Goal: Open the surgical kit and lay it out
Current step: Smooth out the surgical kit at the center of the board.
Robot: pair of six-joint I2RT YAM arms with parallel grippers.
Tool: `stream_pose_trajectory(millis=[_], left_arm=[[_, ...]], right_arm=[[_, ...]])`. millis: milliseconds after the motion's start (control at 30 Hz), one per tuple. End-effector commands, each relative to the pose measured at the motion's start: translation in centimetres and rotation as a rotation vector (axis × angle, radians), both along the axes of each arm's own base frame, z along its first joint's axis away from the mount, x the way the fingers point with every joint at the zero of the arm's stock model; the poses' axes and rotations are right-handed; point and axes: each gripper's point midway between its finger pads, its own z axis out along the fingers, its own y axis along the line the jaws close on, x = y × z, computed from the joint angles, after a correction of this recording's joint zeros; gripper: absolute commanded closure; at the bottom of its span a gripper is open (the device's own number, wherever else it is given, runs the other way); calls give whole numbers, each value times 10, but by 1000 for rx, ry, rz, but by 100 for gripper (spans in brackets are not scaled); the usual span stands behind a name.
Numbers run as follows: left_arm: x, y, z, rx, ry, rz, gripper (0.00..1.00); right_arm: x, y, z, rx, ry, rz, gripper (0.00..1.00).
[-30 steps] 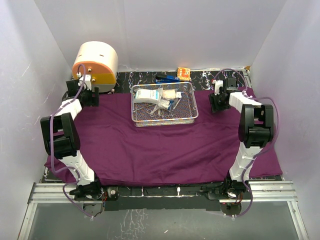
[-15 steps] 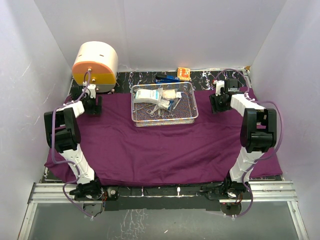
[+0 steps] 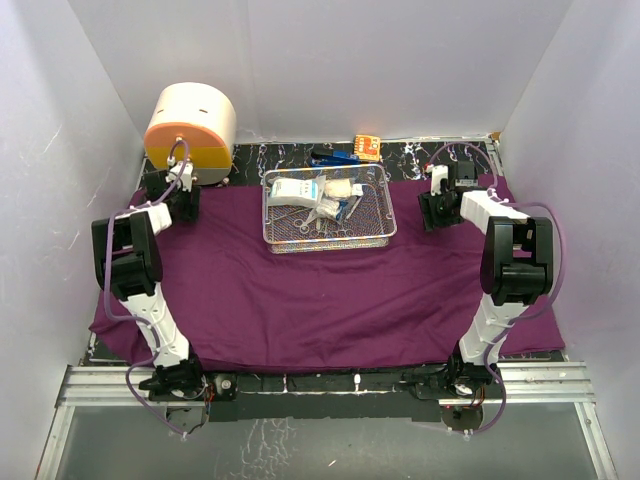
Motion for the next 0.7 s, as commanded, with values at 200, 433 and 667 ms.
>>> stream_pose_trajectory(millis=[200, 433, 667], left_arm=[[-34, 12, -64, 43, 206, 30, 49], [-16, 11, -54, -11, 164, 79, 54], [-6, -22, 26, -203, -37, 78, 48]], right_arm=[[9, -3, 9, -18, -54, -1, 49], [8, -2, 9, -17, -50, 6, 49], [5, 1, 14, -8, -63, 15, 49]])
